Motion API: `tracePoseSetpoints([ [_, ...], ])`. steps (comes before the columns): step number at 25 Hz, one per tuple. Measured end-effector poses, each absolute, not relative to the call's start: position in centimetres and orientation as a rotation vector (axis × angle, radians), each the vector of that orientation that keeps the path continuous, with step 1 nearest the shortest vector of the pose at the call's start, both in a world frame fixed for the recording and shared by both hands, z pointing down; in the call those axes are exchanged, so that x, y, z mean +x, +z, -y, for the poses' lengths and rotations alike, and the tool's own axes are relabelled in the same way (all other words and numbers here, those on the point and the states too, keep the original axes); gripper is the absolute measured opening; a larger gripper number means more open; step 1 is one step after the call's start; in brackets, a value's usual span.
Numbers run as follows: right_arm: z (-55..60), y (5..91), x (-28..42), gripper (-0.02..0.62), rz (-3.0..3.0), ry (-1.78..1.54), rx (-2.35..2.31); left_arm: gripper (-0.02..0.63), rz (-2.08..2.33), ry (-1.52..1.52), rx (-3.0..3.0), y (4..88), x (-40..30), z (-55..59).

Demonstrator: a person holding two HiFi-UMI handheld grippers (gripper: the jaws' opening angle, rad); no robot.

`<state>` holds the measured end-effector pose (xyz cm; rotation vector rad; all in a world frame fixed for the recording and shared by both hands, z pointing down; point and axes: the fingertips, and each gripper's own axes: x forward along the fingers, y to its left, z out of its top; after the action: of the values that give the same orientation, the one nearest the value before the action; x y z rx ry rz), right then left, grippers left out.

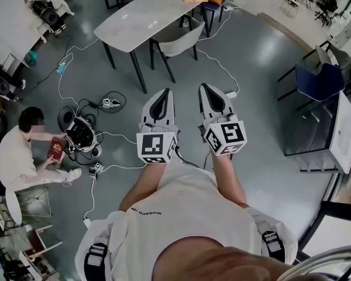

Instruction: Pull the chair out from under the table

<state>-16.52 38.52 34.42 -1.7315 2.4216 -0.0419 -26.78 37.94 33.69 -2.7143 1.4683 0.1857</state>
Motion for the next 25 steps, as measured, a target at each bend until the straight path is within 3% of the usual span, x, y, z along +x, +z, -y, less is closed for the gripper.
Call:
tracePoseSetpoints([
  [9,-30.8,36.5,-12.0,0.012,-2.427,-0.041,-1.775,0.003,-1.474,0.183,-2.738,35.8,-22.5,-29.5],
  [25,-5.4,33.3,-3.5,0.012,-2.409,-0.006,-1.850,0.003,-1.432,0.249,-2.796,33.2,-13.9,-3.5],
])
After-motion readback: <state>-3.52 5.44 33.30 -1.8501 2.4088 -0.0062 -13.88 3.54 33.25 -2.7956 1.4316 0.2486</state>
